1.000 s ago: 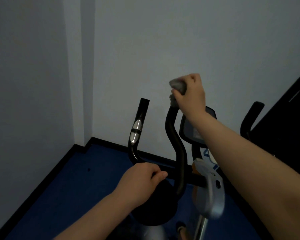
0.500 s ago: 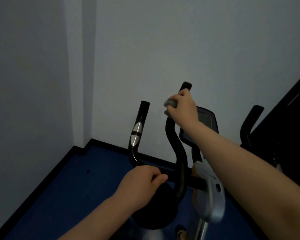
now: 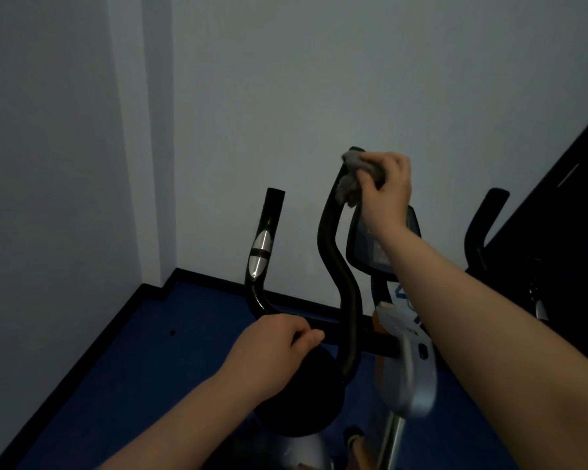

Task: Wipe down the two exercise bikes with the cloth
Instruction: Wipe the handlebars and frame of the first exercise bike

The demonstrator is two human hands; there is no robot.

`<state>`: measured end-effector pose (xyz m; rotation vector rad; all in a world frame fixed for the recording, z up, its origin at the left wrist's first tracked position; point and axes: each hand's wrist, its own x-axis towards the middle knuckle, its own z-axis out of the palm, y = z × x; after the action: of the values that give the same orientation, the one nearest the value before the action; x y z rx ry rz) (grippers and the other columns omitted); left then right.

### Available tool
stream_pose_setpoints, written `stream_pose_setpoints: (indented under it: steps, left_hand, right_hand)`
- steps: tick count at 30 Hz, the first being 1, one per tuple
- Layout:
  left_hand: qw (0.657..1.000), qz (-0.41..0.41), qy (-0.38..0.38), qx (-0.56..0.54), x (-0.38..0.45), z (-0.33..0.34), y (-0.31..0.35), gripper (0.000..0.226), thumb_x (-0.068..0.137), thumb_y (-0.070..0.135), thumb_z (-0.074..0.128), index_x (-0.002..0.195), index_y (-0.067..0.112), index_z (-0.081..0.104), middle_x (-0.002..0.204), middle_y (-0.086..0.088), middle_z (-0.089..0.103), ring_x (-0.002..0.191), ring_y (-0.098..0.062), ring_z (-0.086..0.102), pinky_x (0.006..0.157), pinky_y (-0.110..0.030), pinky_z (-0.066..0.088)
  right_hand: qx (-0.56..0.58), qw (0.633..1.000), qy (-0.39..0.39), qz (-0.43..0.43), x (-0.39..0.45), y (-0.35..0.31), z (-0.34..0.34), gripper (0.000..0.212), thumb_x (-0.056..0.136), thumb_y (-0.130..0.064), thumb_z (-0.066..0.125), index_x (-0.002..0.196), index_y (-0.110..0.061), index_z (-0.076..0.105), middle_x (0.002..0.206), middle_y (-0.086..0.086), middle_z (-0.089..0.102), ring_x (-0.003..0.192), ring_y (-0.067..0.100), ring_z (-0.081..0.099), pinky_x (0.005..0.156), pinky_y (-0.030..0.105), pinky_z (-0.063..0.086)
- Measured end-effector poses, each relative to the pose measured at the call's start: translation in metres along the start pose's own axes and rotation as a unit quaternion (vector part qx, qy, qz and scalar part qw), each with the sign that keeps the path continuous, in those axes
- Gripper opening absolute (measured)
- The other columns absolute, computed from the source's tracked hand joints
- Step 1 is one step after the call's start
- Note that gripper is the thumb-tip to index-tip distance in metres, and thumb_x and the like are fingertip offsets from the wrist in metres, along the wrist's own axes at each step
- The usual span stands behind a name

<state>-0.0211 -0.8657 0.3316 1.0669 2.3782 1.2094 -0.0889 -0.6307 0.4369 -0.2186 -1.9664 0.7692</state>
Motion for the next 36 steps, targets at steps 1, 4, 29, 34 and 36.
stream_pose_setpoints:
  steps: [1,4,29,34,36]
  left_hand:
    - [1.0,-0.001,0.001,-0.001,0.0,0.0,0.0,0.037,0.095,0.05,0.05,0.06,0.035,0.051,0.055,0.012,0.049,0.049,0.002,0.046,0.047,-0.015,0.028]
    - [1.0,-0.003,0.004,0.001,0.0,0.0,0.0,0.038,0.094,0.05,0.05,0.06,0.035,0.051,0.053,0.012,0.048,0.048,0.002,0.046,0.046,-0.015,0.027]
    - [1.0,0.0,0.011,0.01,0.002,0.002,-0.002,0.036,0.094,0.051,0.049,0.066,0.03,0.057,0.06,0.009,0.053,0.052,0.0,0.047,0.048,-0.016,0.029]
    - [1.0,0.001,0.015,0.017,0.0,0.001,0.0,0.034,0.095,0.051,0.049,0.066,0.034,0.056,0.059,0.009,0.052,0.052,-0.001,0.047,0.048,-0.017,0.028]
    - [1.0,0.001,0.015,0.021,0.0,0.002,0.0,0.034,0.095,0.051,0.049,0.069,0.031,0.059,0.061,0.008,0.053,0.053,-0.002,0.047,0.049,-0.018,0.029]
  right_hand:
    - [-0.005,1.0,-0.024,0.008,-0.005,0.003,0.002,0.019,0.088,-0.003,0.062,0.104,-0.013,0.067,0.113,0.0,0.046,0.102,0.011,0.052,0.086,0.001,0.036]
    - [-0.012,0.994,-0.107,0.016,-0.015,0.014,0.001,0.019,0.087,-0.001,0.064,0.101,-0.013,0.069,0.112,0.002,0.049,0.1,0.012,0.054,0.085,0.007,0.042]
    - [-0.064,0.98,-0.188,0.01,-0.001,0.009,-0.009,0.012,0.09,-0.011,0.064,0.1,-0.016,0.07,0.108,0.002,0.051,0.099,0.014,0.055,0.083,0.012,0.042]
    - [-0.089,0.971,-0.222,-0.003,-0.038,0.006,0.002,0.016,0.093,-0.013,0.061,0.104,-0.013,0.072,0.109,-0.002,0.047,0.095,0.005,0.049,0.079,0.0,0.033]
    - [-0.117,0.956,-0.269,-0.007,-0.022,0.001,-0.007,0.015,0.09,-0.016,0.064,0.103,-0.016,0.073,0.107,-0.001,0.05,0.096,0.007,0.049,0.077,-0.001,0.03]
